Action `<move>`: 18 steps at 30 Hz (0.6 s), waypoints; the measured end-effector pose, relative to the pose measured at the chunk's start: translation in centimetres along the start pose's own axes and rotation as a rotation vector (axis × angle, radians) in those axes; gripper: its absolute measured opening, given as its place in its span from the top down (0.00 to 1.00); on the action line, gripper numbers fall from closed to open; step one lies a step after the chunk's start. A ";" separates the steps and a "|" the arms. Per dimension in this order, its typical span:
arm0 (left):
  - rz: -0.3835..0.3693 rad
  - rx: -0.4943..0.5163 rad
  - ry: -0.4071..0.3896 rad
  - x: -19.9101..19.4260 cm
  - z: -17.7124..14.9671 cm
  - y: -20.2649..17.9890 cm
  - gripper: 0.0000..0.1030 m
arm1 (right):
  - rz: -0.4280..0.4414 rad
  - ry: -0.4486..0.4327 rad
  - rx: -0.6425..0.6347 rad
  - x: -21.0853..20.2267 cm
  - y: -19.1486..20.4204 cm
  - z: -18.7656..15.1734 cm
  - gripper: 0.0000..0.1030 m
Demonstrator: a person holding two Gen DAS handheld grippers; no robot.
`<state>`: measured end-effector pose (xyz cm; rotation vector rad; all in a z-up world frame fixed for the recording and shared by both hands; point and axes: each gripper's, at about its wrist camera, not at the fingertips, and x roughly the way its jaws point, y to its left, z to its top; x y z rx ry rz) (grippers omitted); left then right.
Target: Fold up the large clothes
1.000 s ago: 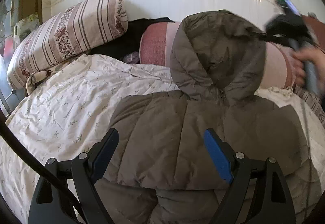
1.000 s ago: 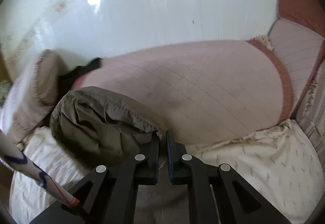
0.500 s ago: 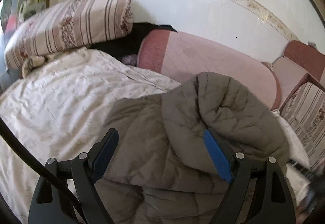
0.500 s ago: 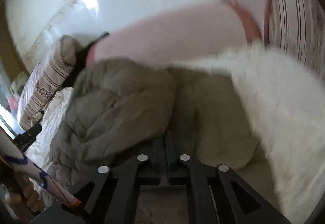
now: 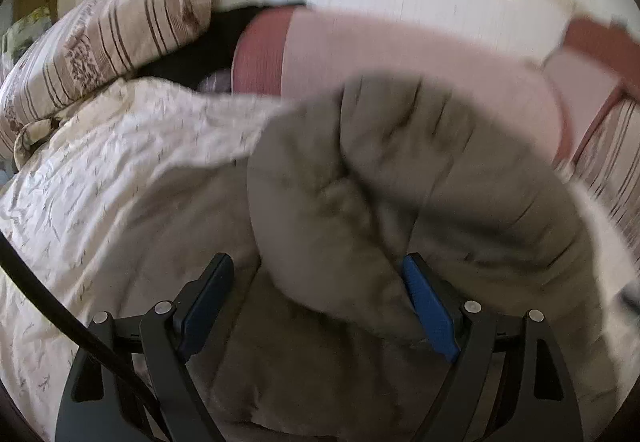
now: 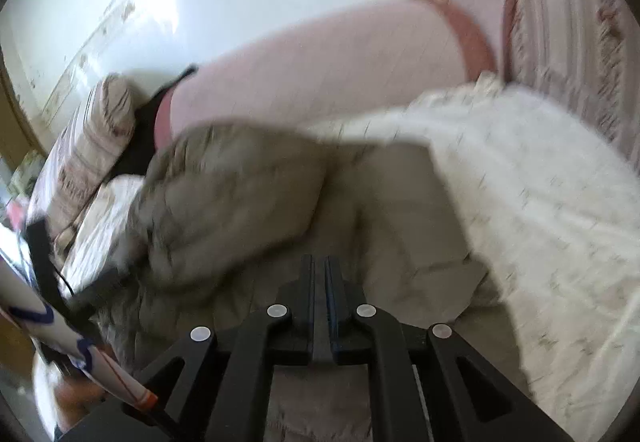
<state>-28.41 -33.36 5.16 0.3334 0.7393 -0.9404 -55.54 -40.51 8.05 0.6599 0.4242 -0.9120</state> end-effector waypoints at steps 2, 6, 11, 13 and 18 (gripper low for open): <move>0.024 0.024 0.006 0.5 -0.6 -0.4 0.17 | -0.024 -0.115 -0.001 -1.0 1.0 1.2 0.82; 0.043 0.047 -0.001 0.7 -0.9 -0.8 0.17 | -0.031 -0.177 -0.079 0.6 3.4 2.2 0.57; 0.032 0.042 -0.001 0.7 -1.1 -0.6 0.16 | 0.015 0.017 -0.123 6.0 4.2 0.9 0.57; 0.028 0.040 0.000 0.8 -1.2 -0.6 0.16 | 0.006 0.136 -0.118 8.5 3.7 -0.1 0.56; 0.025 0.043 0.002 0.7 -1.3 -0.5 0.15 | 0.012 0.176 -0.122 9.2 3.3 -0.8 0.55</move>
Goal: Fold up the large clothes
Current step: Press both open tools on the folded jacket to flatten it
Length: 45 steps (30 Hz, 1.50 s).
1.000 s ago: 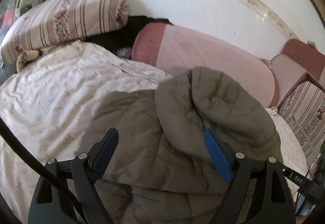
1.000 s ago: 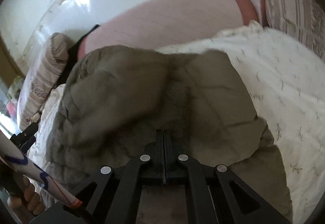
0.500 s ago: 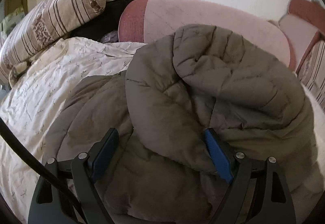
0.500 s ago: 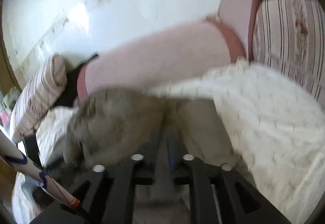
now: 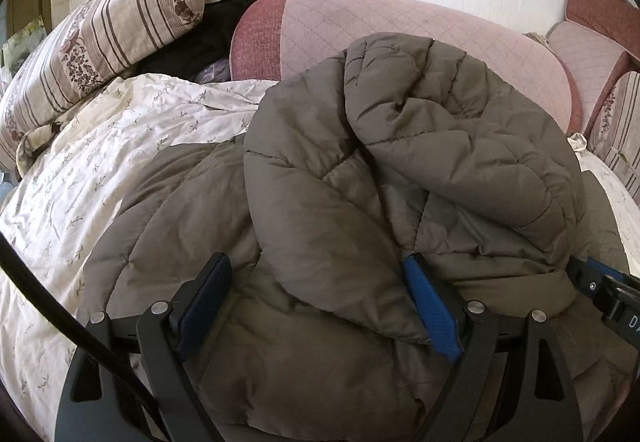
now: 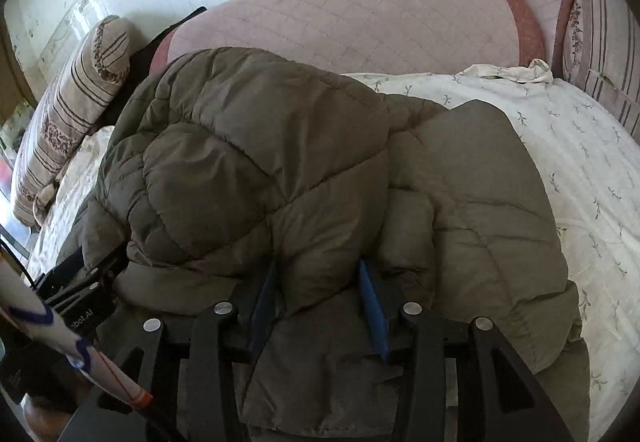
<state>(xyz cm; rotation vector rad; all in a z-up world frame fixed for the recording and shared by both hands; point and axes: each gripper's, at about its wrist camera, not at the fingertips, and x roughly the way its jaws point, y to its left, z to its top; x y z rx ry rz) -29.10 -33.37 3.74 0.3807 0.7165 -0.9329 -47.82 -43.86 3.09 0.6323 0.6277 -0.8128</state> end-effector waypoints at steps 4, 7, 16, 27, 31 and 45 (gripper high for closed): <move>-0.001 -0.003 -0.001 0.0 0.1 0.0 0.15 | -0.010 -0.002 -0.018 0.0 0.2 -0.1 0.53; -0.008 -0.005 -0.008 -0.2 0.2 0.0 0.15 | -0.011 -0.004 -0.022 -0.1 0.3 -0.3 0.52; -0.053 -0.024 -0.076 -2.9 1.3 -0.1 0.15 | 0.002 -0.019 -0.016 -1.3 0.5 0.0 0.43; -0.105 0.032 -0.087 -4.4 1.1 -2.1 0.15 | 0.021 -0.184 -0.053 -5.6 2.2 0.6 0.43; -0.105 0.059 -0.062 -3.7 0.5 -2.8 0.15 | 0.023 -0.121 -0.086 -3.9 3.0 0.0 0.43; -0.103 0.061 0.012 -2.1 -0.4 -2.7 0.15 | 0.048 0.023 -0.067 -0.8 1.9 -0.8 0.42</move>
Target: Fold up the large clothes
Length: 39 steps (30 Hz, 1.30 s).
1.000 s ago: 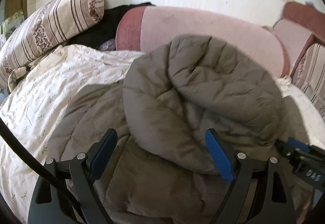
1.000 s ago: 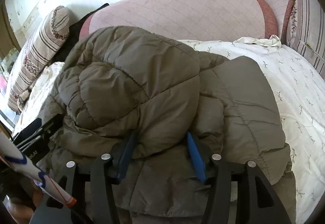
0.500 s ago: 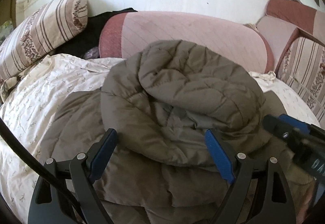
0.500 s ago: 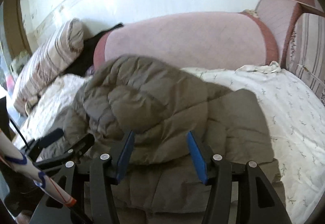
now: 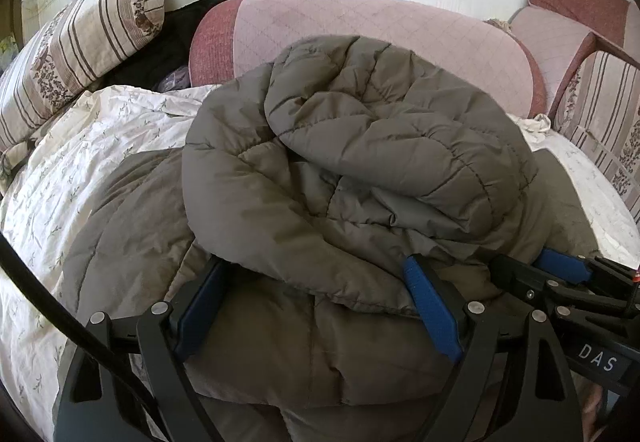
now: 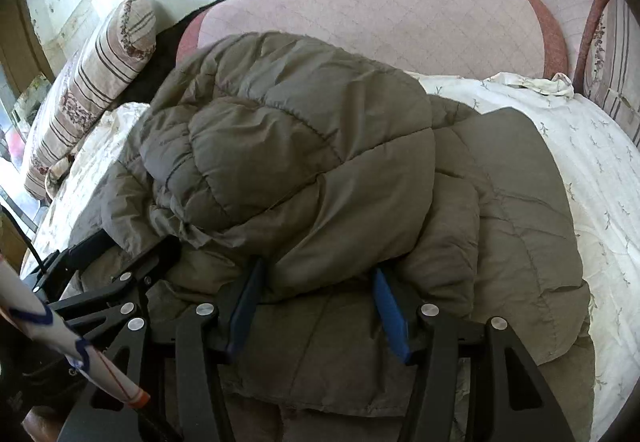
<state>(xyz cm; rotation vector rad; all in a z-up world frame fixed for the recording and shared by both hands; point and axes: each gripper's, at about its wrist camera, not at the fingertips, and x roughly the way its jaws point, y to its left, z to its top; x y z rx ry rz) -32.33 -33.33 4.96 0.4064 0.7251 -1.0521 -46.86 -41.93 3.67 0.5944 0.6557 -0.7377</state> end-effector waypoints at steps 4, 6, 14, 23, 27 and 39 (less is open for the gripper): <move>-0.007 -0.039 -0.048 -1.5 0.6 0.9 0.15 | 0.043 -0.064 0.023 -2.1 -0.3 0.6 0.42; -0.001 -0.058 -0.072 -2.1 0.8 1.4 0.15 | 0.040 -0.112 0.022 -3.4 -0.3 1.0 0.42; 0.057 -0.105 0.010 0.0 0.3 3.2 0.15 | -0.067 -0.038 0.017 -1.1 -0.6 0.8 0.42; 0.090 -0.054 0.005 0.3 -0.3 2.5 0.13 | -0.099 0.007 -0.032 0.1 -0.3 -0.2 0.36; 0.088 -0.055 0.005 0.4 -0.3 2.5 0.13 | -0.100 0.010 -0.037 0.4 -0.2 -0.1 0.34; 0.065 -0.079 -0.026 -0.4 0.3 2.9 0.13 | -0.099 -0.020 -0.031 -1.0 0.3 0.3 0.33</move>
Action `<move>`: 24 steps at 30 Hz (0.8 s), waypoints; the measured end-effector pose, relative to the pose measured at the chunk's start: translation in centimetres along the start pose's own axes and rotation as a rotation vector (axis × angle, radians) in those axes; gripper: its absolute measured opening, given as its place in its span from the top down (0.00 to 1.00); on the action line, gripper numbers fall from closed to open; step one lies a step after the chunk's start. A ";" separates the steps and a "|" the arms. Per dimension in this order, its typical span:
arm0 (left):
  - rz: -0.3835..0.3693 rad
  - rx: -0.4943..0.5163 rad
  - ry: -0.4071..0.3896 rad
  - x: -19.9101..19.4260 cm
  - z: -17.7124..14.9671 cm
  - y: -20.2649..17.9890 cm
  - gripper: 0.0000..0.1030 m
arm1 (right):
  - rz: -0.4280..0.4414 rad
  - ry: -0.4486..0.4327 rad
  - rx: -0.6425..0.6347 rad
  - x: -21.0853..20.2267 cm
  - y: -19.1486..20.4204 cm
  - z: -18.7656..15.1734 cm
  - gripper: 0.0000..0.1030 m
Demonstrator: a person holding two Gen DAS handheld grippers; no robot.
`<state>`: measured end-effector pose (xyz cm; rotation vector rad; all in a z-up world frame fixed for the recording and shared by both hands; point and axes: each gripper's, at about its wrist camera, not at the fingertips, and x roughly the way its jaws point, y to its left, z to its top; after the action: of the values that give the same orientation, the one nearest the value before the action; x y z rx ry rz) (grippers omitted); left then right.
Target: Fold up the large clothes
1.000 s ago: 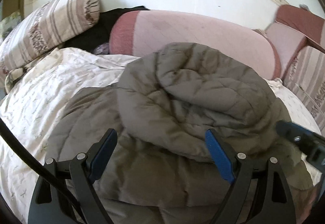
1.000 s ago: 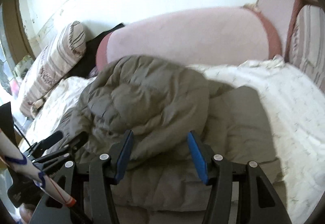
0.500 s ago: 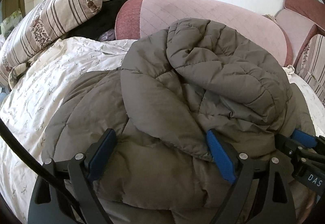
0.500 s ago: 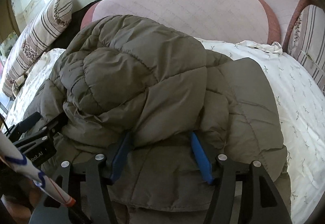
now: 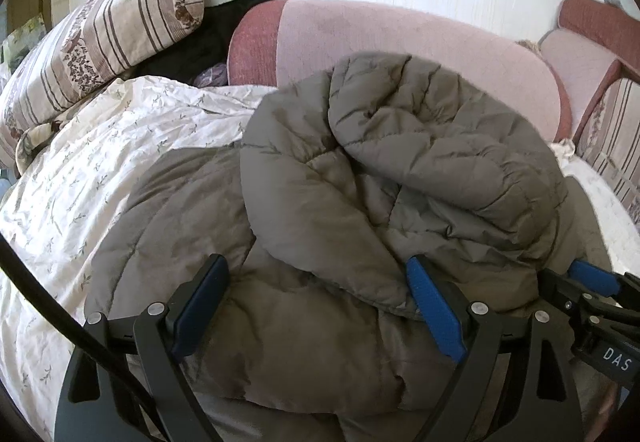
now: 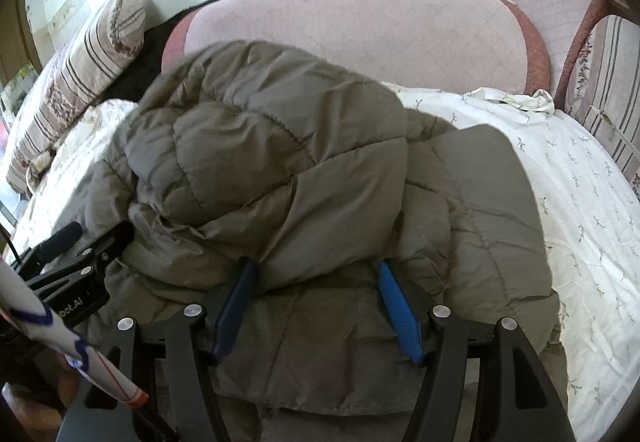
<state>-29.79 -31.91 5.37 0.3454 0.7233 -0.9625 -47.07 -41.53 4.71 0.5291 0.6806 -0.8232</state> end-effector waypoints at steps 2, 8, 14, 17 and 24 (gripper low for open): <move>-0.008 -0.015 -0.021 -0.7 0.3 0.2 0.13 | 0.007 -0.039 -0.009 -1.5 0.3 0.2 0.33; -0.016 -0.019 -0.046 -2.6 0.7 -0.1 0.13 | -0.013 -0.054 -0.056 -4.1 1.5 -0.5 0.33; -0.037 0.011 -0.062 -5.6 0.7 -1.3 0.13 | 0.061 -0.032 0.038 -7.8 -0.3 -2.4 0.33; -0.047 0.017 -0.094 -8.3 0.5 -1.8 0.13 | 0.059 -0.018 0.064 -10.3 -1.0 -5.1 0.33; -0.056 0.114 -0.100 -14.4 -4.1 -4.4 0.13 | 0.018 0.003 0.064 -16.2 -2.6 -13.6 0.33</move>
<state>-40.35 -23.07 12.63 0.3757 0.5908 -1.0695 -61.72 -26.23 6.91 0.5932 0.6531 -0.8294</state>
